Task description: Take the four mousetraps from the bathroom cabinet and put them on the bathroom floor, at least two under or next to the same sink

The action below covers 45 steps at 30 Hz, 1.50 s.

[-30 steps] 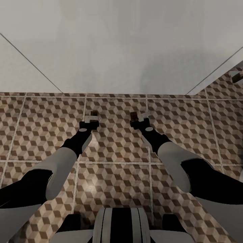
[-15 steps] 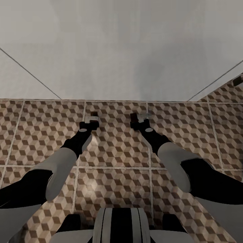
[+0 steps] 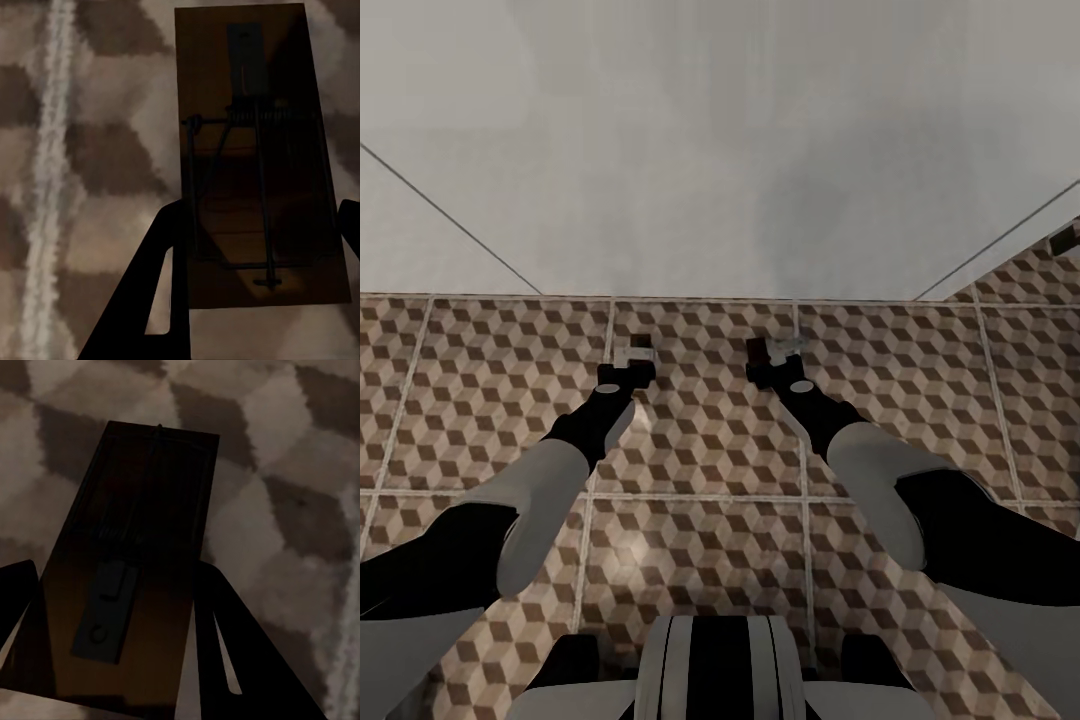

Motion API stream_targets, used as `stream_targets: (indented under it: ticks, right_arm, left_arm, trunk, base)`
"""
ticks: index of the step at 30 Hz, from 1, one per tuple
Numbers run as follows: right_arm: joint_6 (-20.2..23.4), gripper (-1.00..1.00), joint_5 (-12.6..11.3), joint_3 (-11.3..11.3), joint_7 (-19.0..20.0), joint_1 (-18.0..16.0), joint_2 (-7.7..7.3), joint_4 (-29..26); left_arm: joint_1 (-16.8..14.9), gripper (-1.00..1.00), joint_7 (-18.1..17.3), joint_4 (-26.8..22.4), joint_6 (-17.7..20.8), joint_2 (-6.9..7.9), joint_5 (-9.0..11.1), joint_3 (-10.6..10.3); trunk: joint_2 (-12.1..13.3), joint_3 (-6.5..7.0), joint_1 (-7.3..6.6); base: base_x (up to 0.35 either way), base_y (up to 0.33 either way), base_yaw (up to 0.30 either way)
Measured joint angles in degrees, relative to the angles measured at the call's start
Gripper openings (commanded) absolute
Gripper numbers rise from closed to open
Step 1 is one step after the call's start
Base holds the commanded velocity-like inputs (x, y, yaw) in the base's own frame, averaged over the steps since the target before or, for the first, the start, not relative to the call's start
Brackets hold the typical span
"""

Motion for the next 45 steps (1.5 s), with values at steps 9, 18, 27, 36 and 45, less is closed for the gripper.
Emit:
stream_targets:
  ticks: [9, 18, 27, 36, 45]
  right_arm:
    - [0.0, -1.0, 0.0, 0.0, 0.0, 0.0, 0.0, 0.0]
    - [0.0, -1.0, 0.0, 0.0, 0.1, 0.0, 0.0, 0.0]
    - [0.0, -1.0, 0.0, 0.0, 0.1, 0.0, 0.0, 0.1]
    - [0.1, -1.0, 0.1, 0.0, 0.0, 0.0, 0.0, 0.0]
    - [2.7, -1.0, 3.3, 0.7, -0.6, 0.0, 0.0, -0.2]
  left_arm:
    - [0.6, -1.0, -0.1, 2.2, -4.3, -0.23, 0.0, 0.0]
    - [0.7, -1.0, -0.1, 2.7, -5.2, -0.09, 0.0, 0.0]
    - [1.2, -1.0, -0.1, 2.8, -5.2, 0.01, 0.1, 0.1]
    - [1.3, -1.0, -0.1, 2.9, -5.2, 0.01, 0.1, 0.1]
    - [1.3, -1.0, -0.1, 2.6, -5.2, -0.04, 0.1, 0.1]
  trunk:
    - [0.0, 0.0, -0.01]
    - [0.0, 0.0, 0.0]
    - [0.0, 0.0, 0.0]
    - [0.0, 0.0, 0.0]
    - [0.0, 0.0, 0.0]
  base:
    - [0.044, 0.0, 0.0]
    - [0.126, 0.0, 0.0]
    - [0.007, 0.0, 0.0]
    - [0.0, 0.0, 0.0]
    - [0.0, 0.0, 0.0]
